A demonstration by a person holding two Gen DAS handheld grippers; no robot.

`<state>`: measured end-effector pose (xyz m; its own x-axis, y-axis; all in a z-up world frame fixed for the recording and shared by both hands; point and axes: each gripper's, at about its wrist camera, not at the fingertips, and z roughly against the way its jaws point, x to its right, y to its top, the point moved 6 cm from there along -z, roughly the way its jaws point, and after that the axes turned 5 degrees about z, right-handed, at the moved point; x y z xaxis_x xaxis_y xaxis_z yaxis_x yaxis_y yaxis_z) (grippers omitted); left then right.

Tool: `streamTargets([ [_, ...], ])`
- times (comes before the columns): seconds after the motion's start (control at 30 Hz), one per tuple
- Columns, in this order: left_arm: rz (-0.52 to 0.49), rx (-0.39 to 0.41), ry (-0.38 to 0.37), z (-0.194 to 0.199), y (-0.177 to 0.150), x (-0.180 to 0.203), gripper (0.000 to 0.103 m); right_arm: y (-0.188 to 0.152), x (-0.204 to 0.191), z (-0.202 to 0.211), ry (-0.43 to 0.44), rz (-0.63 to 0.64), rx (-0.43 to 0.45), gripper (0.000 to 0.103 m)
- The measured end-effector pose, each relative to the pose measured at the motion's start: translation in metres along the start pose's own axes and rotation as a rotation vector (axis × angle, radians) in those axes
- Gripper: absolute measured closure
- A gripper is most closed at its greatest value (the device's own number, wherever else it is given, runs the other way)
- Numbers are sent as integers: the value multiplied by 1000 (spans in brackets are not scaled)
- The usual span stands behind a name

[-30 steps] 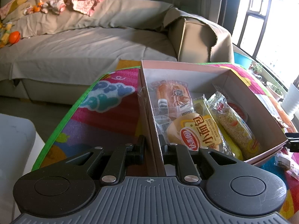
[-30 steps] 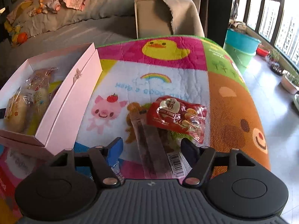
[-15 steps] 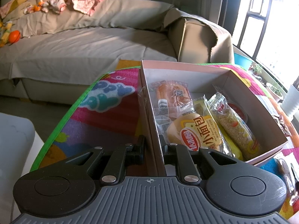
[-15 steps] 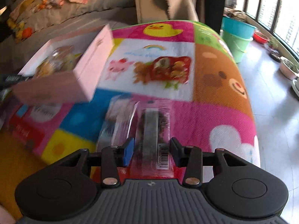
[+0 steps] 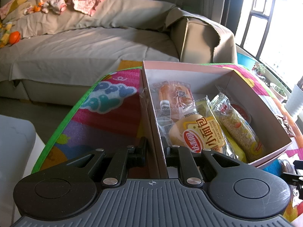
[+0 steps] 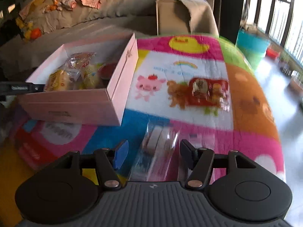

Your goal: Organize objects

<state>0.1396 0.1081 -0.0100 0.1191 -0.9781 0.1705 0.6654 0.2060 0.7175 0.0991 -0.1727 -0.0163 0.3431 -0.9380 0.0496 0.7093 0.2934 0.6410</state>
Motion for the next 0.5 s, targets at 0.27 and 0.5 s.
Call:
streamTargets([
  [0.27,4,4,-5,-1,-1,-2,86,-18,-13,28,87,69,-56,63],
  [0.5,4,3,-5,-1,-1,-2,86,24,-13,82,120,43,84,91],
])
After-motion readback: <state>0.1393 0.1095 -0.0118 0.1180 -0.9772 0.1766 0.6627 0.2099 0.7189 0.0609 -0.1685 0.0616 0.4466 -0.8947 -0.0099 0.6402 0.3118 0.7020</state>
